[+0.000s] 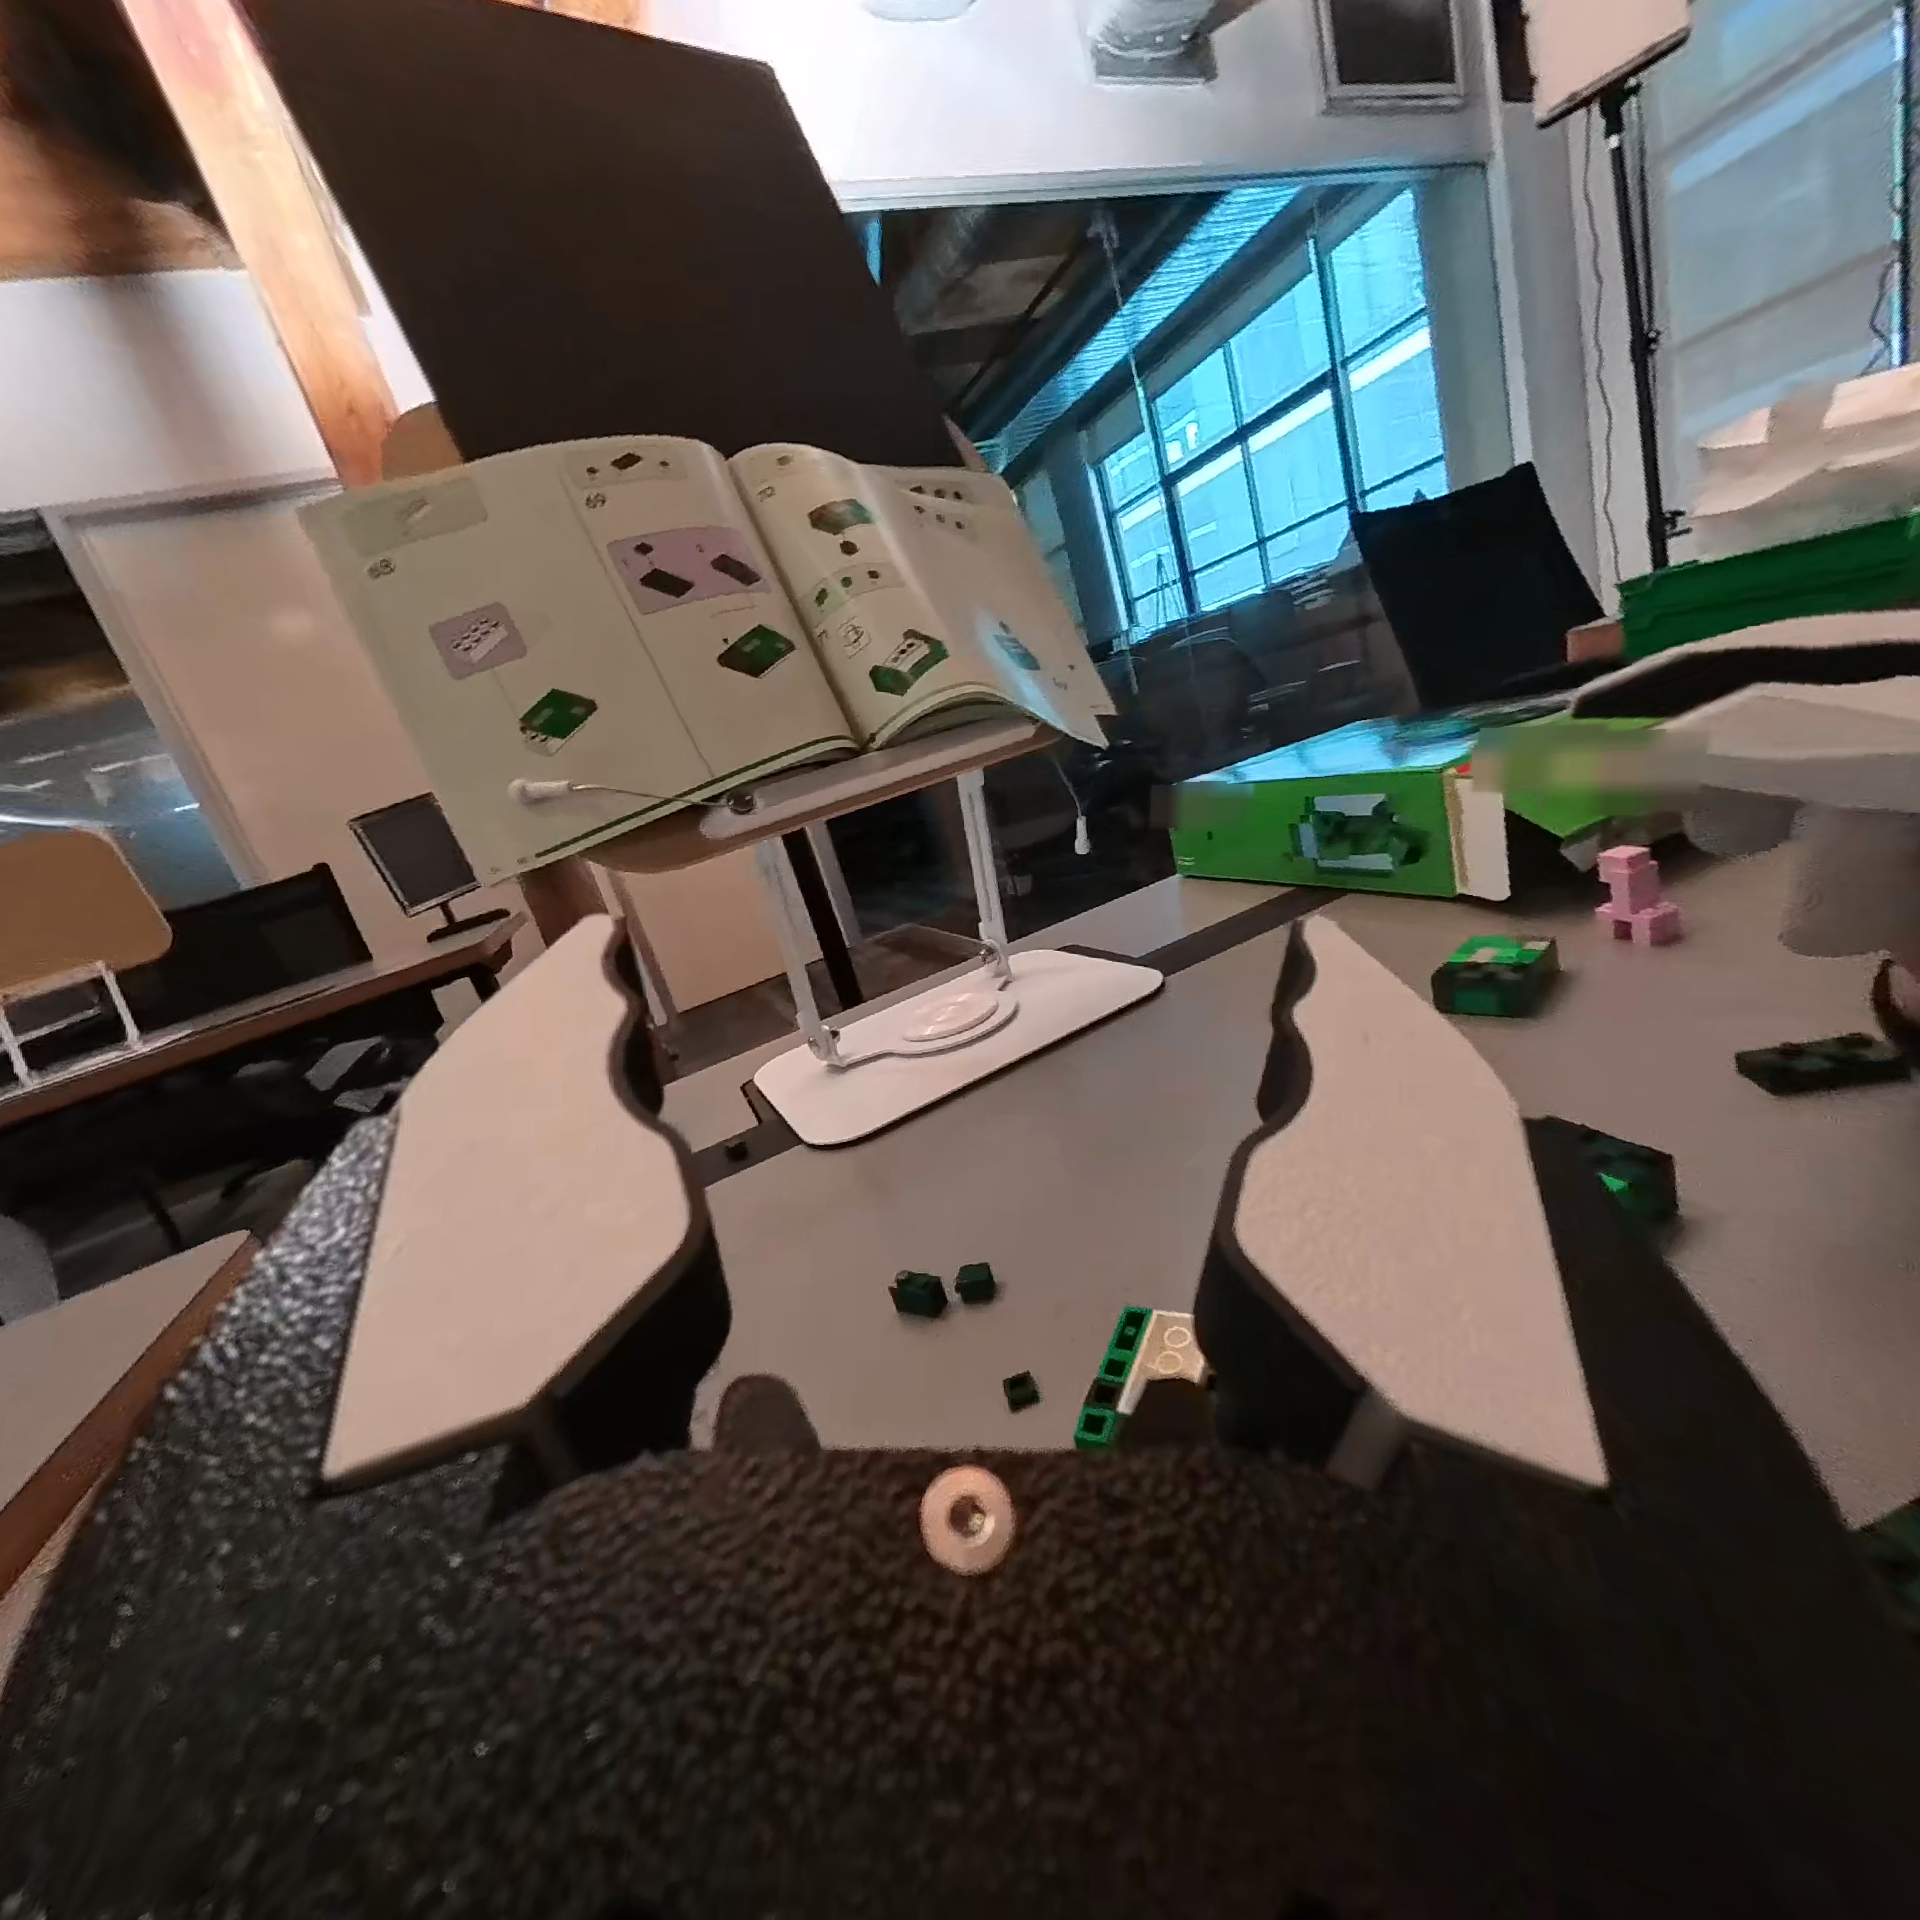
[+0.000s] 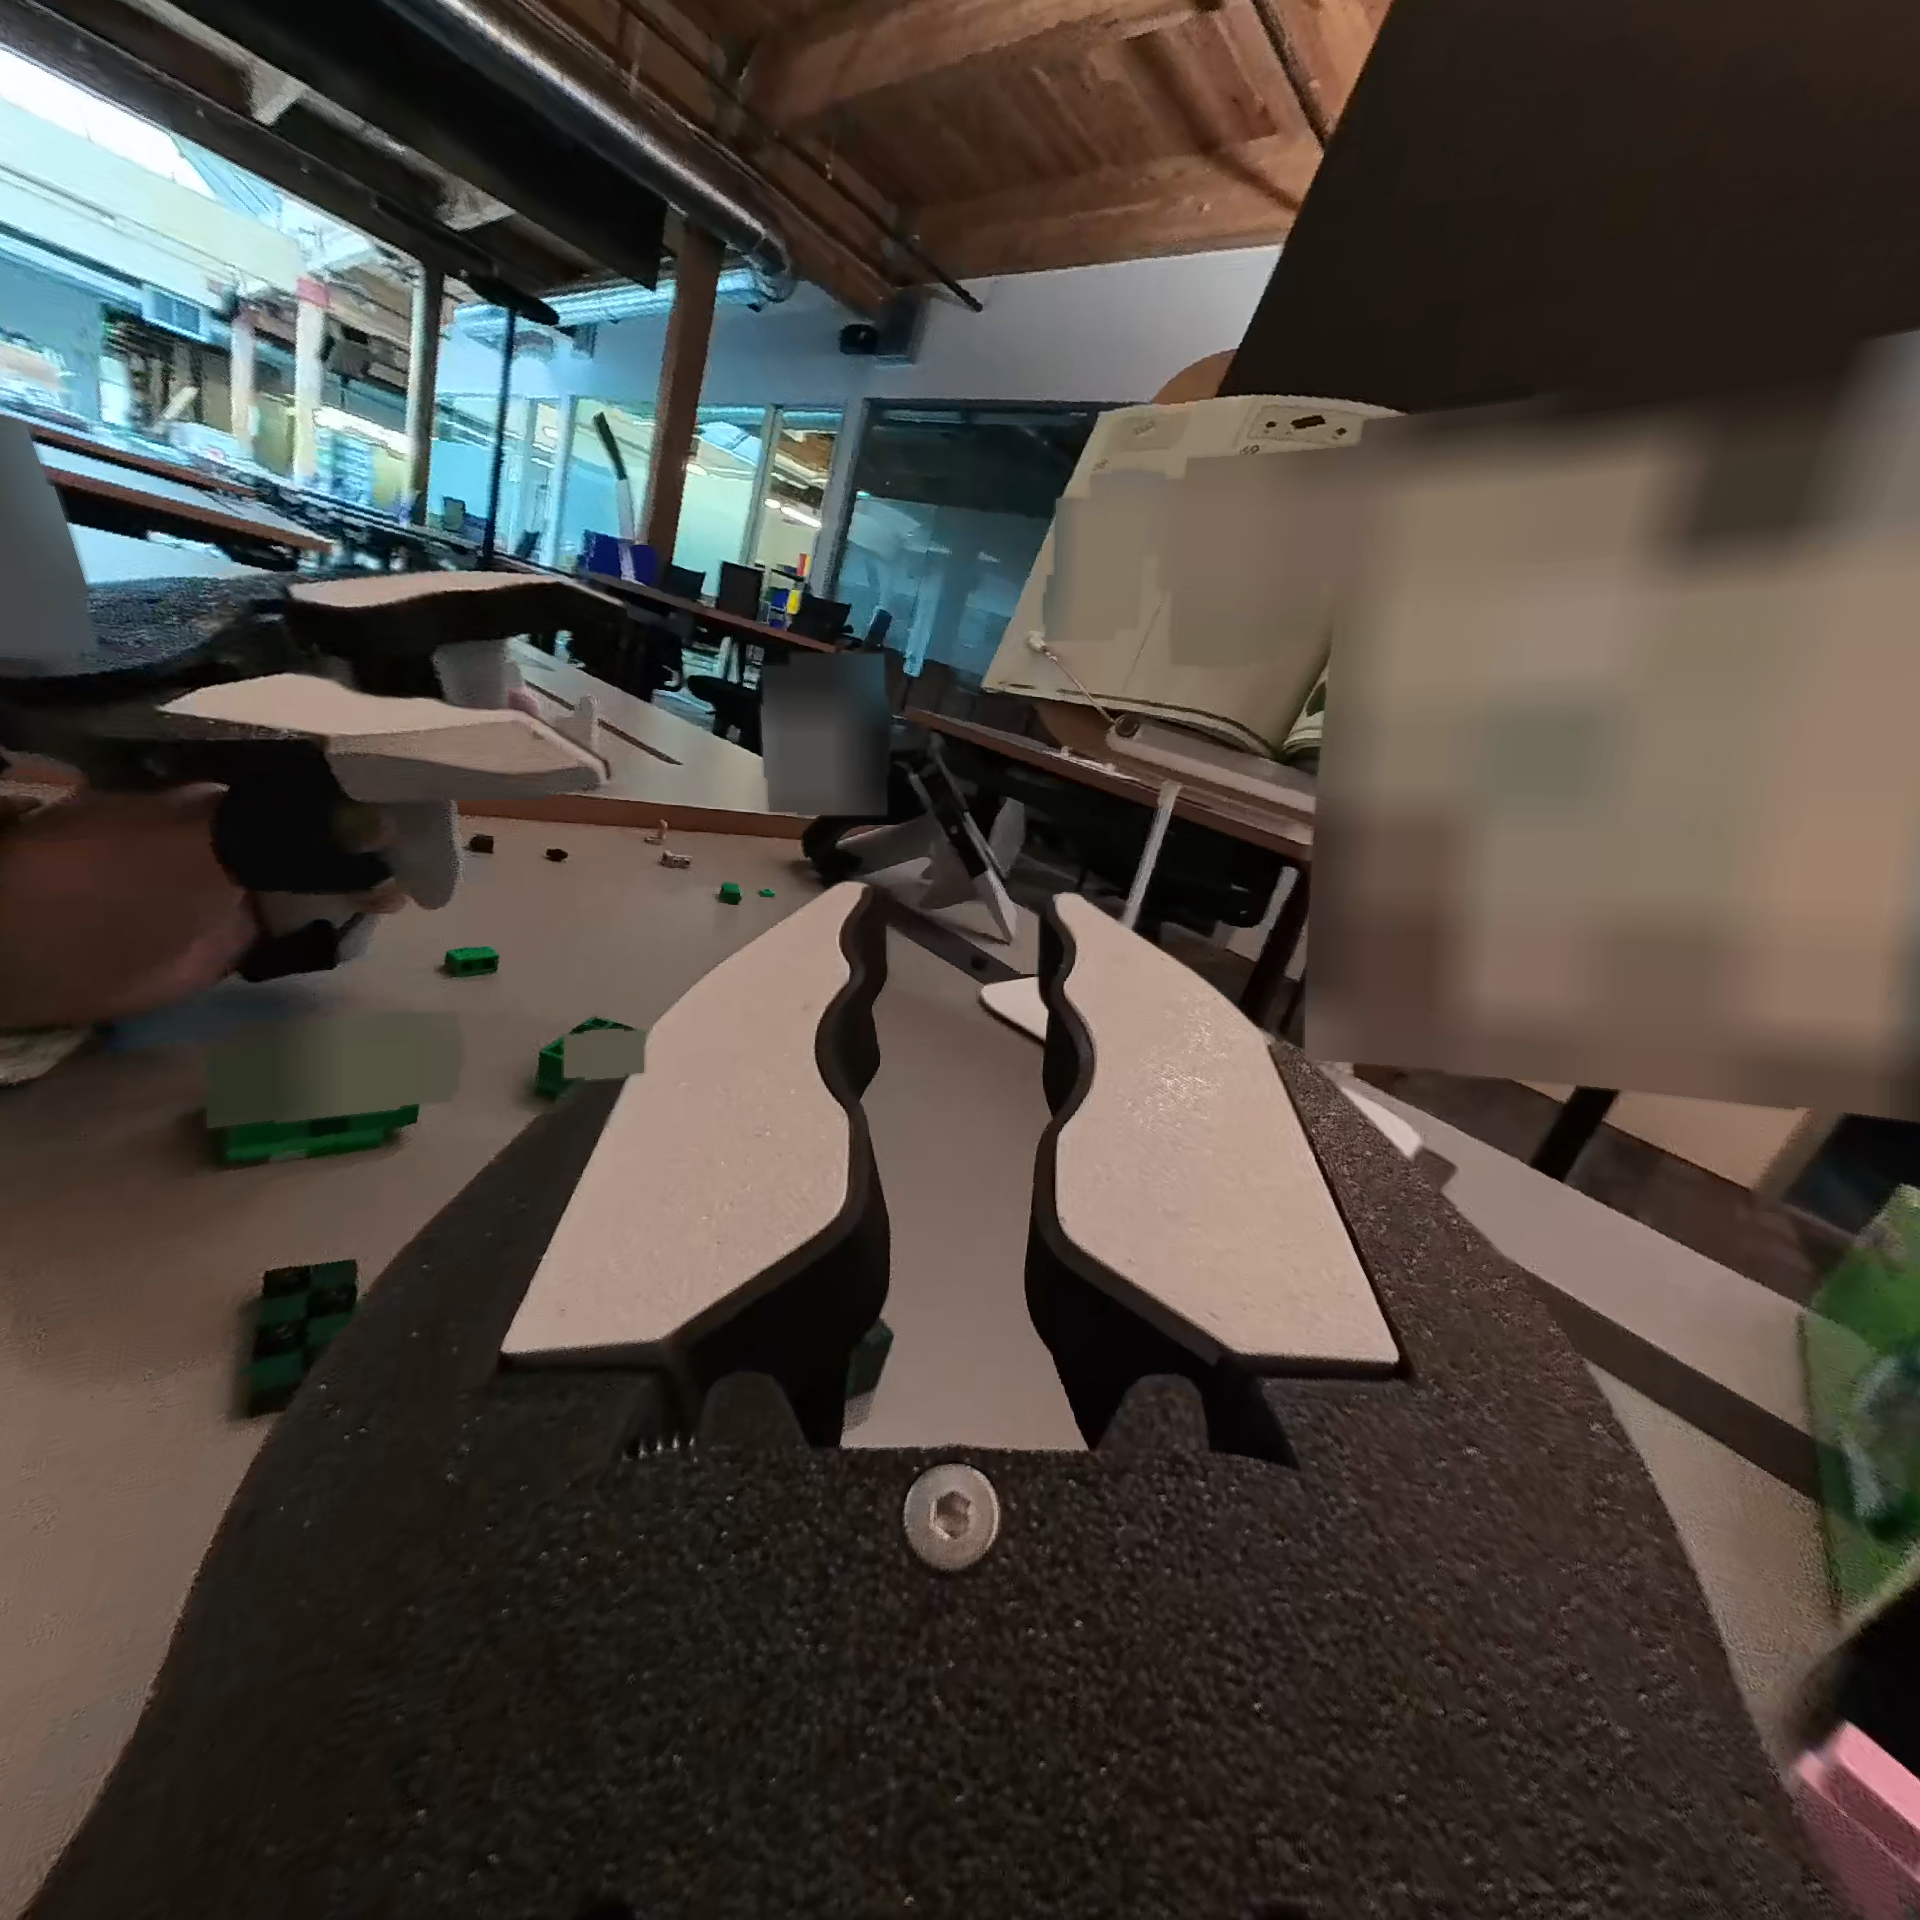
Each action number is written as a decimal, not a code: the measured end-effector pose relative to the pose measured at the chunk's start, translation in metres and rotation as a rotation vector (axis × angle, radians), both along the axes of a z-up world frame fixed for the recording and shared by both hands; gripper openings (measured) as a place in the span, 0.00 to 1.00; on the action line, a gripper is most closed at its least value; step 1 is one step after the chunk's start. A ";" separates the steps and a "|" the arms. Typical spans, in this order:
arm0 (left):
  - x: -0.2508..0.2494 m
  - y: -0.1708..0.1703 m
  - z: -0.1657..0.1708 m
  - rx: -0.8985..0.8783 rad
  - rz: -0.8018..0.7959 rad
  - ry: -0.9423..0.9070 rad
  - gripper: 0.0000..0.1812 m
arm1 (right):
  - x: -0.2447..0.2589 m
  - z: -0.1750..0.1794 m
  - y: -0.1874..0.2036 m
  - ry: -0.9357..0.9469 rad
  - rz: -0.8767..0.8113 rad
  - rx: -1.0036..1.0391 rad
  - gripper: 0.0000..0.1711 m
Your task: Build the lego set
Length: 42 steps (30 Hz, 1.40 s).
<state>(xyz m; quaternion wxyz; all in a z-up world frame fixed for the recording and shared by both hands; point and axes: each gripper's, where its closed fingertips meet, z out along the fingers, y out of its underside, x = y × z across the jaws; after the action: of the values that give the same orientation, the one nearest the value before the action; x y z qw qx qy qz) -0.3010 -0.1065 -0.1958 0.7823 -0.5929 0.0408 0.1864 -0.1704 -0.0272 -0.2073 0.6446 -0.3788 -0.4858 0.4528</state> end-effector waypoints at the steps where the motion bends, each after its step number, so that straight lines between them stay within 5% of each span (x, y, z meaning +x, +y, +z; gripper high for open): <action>1: -0.001 0.002 -0.001 -0.005 0.001 -0.005 0.63 | -0.002 -0.002 -0.001 -0.015 0.018 -0.003 0.16; 7: -0.012 0.004 -0.001 0.021 -0.015 -0.152 0.58 | 0.000 -0.004 -0.004 -0.028 -0.020 0.078 0.16; 22: 0.008 -0.001 -0.010 -0.057 -0.016 -0.039 0.59 | 0.009 -0.009 -0.004 -0.052 -0.110 0.103 0.13; 42: 0.000 -0.001 -0.017 -0.088 -0.016 -0.134 0.60 | 0.011 -0.013 0.003 -0.078 -0.114 0.044 0.10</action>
<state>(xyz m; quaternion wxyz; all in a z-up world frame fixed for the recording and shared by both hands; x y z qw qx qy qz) -0.3007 -0.1076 -0.2131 0.7579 -0.6376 0.0010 0.1381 -0.1597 -0.0246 -0.2200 0.6580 -0.4090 -0.4981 0.3894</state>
